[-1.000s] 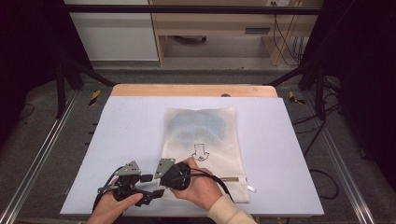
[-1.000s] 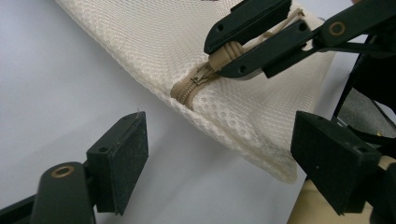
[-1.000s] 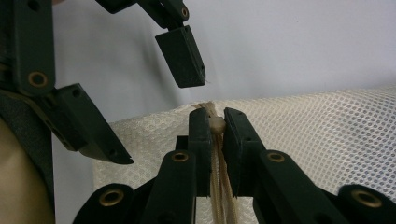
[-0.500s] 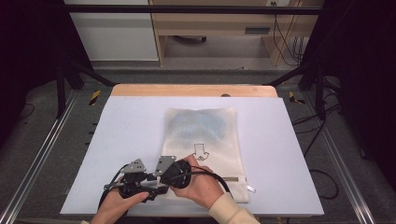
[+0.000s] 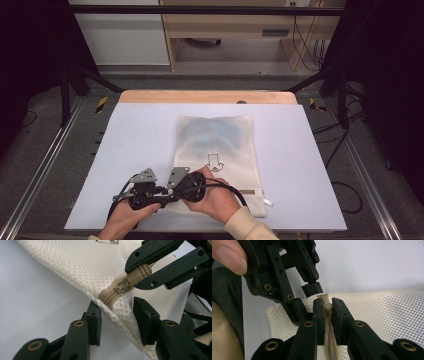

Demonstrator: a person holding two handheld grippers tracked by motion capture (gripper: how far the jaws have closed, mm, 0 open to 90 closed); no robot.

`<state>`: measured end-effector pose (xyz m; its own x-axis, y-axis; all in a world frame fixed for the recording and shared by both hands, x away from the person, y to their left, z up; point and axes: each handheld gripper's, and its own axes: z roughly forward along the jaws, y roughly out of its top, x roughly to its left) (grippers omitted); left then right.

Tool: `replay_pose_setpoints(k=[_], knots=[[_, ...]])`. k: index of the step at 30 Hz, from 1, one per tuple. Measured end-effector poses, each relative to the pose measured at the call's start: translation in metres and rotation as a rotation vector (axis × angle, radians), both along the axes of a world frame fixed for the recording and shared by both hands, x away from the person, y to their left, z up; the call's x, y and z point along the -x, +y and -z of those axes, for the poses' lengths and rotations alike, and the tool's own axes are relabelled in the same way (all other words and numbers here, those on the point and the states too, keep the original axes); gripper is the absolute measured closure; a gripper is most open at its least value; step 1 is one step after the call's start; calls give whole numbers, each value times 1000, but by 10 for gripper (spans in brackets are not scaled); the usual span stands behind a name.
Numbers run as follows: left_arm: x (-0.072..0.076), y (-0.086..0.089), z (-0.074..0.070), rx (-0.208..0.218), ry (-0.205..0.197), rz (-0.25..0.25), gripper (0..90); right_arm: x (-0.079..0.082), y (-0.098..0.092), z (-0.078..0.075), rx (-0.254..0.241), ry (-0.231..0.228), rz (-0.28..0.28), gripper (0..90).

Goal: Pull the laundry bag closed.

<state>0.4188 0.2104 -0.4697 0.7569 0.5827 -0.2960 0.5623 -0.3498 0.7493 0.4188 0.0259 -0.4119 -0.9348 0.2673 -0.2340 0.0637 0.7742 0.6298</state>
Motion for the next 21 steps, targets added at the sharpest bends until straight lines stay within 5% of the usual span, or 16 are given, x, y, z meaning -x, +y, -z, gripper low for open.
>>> replay_pose_setpoints(k=[10,21], knots=[[-4,3,2,-12,0,-18,773,-1,-5,9,23,1,10,818],[-4,2,1,-12,-14,-42,818,-1,-8,17,34,-22,17,819]])
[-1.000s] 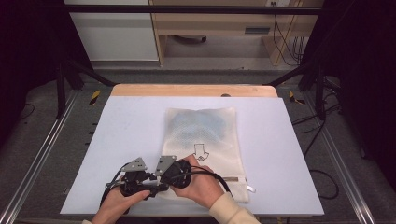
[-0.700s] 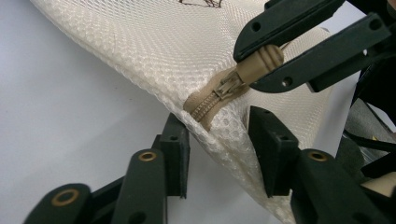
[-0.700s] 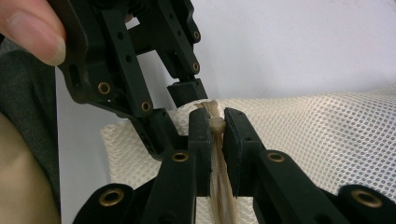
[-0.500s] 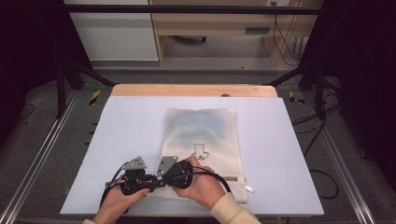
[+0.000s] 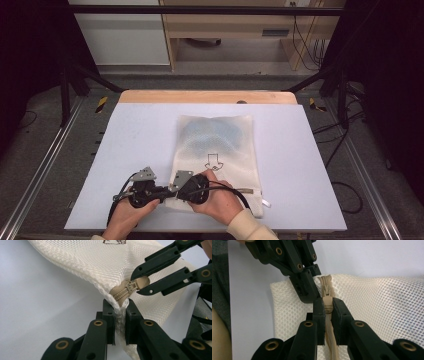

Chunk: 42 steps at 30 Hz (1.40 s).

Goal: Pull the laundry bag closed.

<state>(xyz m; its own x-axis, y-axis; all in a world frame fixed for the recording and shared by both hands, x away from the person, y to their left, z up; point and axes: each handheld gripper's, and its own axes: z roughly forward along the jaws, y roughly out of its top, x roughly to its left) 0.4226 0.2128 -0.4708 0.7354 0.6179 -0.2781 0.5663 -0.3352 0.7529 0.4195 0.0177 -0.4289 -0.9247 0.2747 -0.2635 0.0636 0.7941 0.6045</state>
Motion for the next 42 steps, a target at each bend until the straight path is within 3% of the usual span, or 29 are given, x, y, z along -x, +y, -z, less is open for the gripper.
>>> replay_pose_setpoints(k=[9,21,42], knots=[[0,1,-1,6,0,-7,828,1,-1,3,-3,-33,-8,821],[0,3,-2,22,2,-16,835,1,-4,8,14,-34,1,822],[1,6,-7,60,-13,-19,835,0,-32,11,59,-31,34,821]])
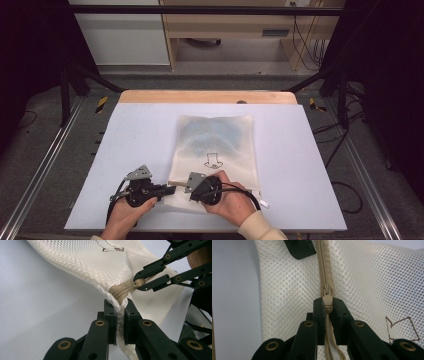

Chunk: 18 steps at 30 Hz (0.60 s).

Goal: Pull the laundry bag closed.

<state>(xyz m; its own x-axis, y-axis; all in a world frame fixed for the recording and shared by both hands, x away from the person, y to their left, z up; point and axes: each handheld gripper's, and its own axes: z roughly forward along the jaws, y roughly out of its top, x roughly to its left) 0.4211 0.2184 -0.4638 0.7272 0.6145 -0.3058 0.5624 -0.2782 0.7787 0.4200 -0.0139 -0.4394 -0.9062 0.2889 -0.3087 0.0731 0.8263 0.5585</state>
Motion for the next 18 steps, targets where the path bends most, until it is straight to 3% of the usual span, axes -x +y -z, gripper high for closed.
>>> replay_pose_setpoints(k=[18], knots=[[1,1,0,4,0,-8,836,2,-24,-3,32,14,25,821]])
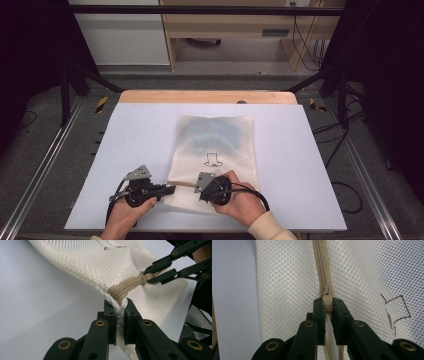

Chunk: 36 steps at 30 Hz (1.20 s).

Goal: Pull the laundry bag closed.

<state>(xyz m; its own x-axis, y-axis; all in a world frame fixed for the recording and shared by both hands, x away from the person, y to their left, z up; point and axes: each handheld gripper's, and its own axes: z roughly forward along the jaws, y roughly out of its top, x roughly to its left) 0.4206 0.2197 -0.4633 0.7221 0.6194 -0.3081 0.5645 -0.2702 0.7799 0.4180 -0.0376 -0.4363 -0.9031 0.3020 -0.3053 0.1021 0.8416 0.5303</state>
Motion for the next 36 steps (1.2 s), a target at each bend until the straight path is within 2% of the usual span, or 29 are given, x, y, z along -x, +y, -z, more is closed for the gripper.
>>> replay_pose_setpoints(k=[12,26,36], knots=[[0,0,0,4,2,5,835,0,-5,-3,-15,16,-3,821],[0,0,0,7,5,6,835,-1,-5,-6,3,19,-19,821],[0,0,0,9,5,7,835,-1,-14,-7,24,20,-16,821]])
